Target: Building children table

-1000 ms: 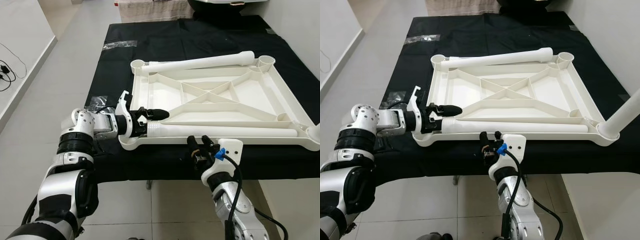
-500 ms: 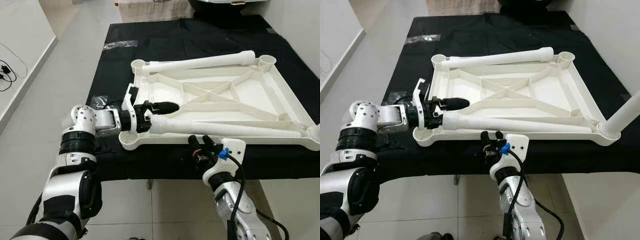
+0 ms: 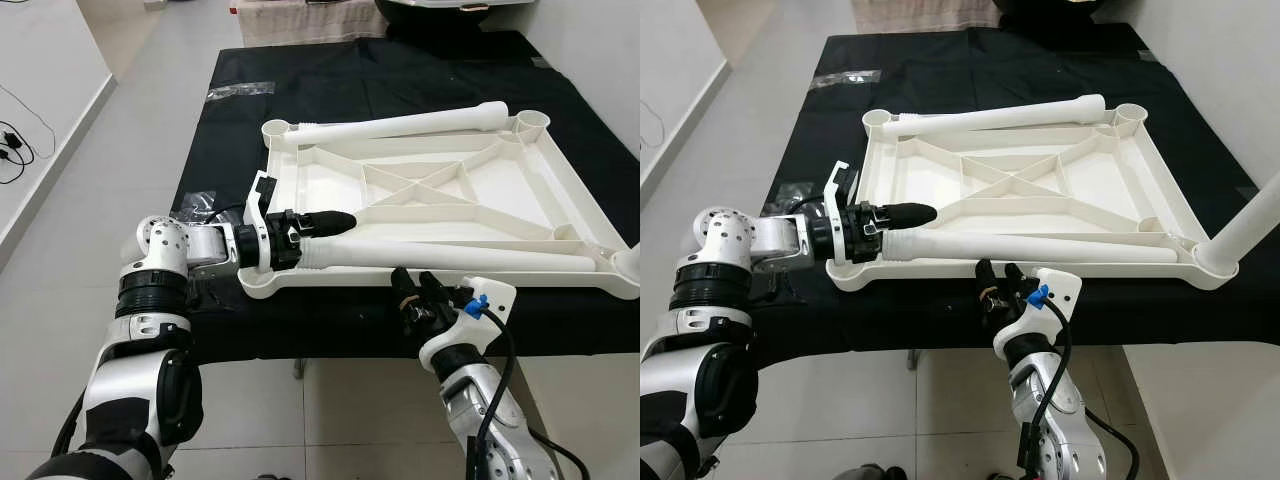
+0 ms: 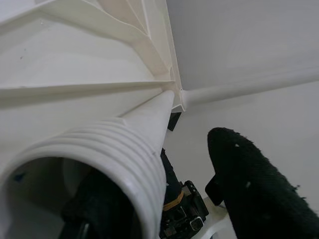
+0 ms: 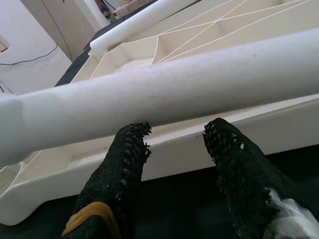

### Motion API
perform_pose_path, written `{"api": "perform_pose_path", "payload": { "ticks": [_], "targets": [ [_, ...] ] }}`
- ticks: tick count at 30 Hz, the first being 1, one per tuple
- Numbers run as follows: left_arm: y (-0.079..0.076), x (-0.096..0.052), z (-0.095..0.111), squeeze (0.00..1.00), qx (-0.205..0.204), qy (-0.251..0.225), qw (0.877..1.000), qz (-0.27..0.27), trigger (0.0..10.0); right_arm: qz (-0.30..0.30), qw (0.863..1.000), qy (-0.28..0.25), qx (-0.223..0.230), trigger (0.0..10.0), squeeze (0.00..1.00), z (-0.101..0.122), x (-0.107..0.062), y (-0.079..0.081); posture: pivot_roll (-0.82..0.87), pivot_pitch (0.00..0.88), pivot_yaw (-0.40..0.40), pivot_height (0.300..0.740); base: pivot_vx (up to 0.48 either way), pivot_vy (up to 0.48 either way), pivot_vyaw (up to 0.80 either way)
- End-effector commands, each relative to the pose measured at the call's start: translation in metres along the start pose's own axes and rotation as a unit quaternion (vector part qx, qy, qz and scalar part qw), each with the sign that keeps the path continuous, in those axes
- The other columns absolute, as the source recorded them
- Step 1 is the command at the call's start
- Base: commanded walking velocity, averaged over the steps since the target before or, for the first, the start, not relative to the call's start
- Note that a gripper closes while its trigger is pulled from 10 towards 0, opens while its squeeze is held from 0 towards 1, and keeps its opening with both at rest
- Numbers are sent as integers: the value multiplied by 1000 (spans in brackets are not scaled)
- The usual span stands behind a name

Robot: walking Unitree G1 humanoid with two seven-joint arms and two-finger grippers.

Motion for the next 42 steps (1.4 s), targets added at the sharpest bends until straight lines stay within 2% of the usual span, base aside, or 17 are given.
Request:
{"api": "perform_pose_path", "payload": {
  "ticks": [1, 18, 21, 23, 25, 32, 34, 38, 39, 42],
  "targets": [
    [1, -2, -3, 0, -7, 1, 1000, -8, 0, -1, 999, -5, 35, 10000, 0, 0, 0, 8, 96, 163, 32, 740, 0, 0, 0],
    [1, -7, -1, 0, -3, -7, 1000, 1, 0, -9, 998, -2, 57, 10000, 0, 1, 6, 1, 96, 158, 21, 740, 0, 0, 0],
    [-4, -17, 1, 0, 9, -19, 1000, -11, 0, -2, 996, 1, 85, 10000, 0, 0, 8, 1, 98, 150, 13, 740, 0, 0, 0],
    [-6, -25, 1, 0, 17, -28, 999, -16, 0, 17, 993, 4, 121, 10000, 0, -1, 9, 6, 97, 145, 9, 740, 0, 0, 0],
    [-7, -30, 3, 0, 20, -38, 999, -17, 0, 31, 990, 10, 137, 10000, 0, -2, 10, 9, 100, 144, 2, 740, 0, 0, 0],
    [-12, -47, 7, 0, 41, -60, 997, -16, 0, 59, 987, 15, 149, 10000, 0, -2, 11, 15, 100, 132, -13, 740, 0, 0, 0],
    [-13, -57, 7, 0, 56, -71, 996, -11, 0, 72, 982, 17, 176, 10000, 0, -1, 12, 18, 100, 129, -17, 740, 0, 0, 0],
    [-12, -65, 6, 0, 64, -83, 995, -1, 0, 77, 976, 17, 205, 10000, 0, 1, 15, 20, 98, 130, -23, 740, 0, 0, 0],
    [-10, -71, 6, 0, 66, -95, 993, 5, 0, 81, 971, 14, 225, 10000, 0, 4, 16, 21, 96, 133, -28, 740, 0, 0, 0],
    [-9, -78, 5, 0, 74, -110, 991, 7, 0, 88, 967, 10, 240, 10000, 0, 8, 18, 22, 94, 125, -34, 740, 0, 0, 0]
  ]
}}
Point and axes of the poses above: a point about 5 cm out from each wrist's last joint towards the gripper, its own x axis pointing out of the wrist towards the gripper, its own z axis along the axis of the wrist's last joint, y = z × x, the point moved 2 cm from there along x, pointing out of the wrist towards the gripper, and after that the axes turned 6 degrees about -x, right-handed, at the moved point
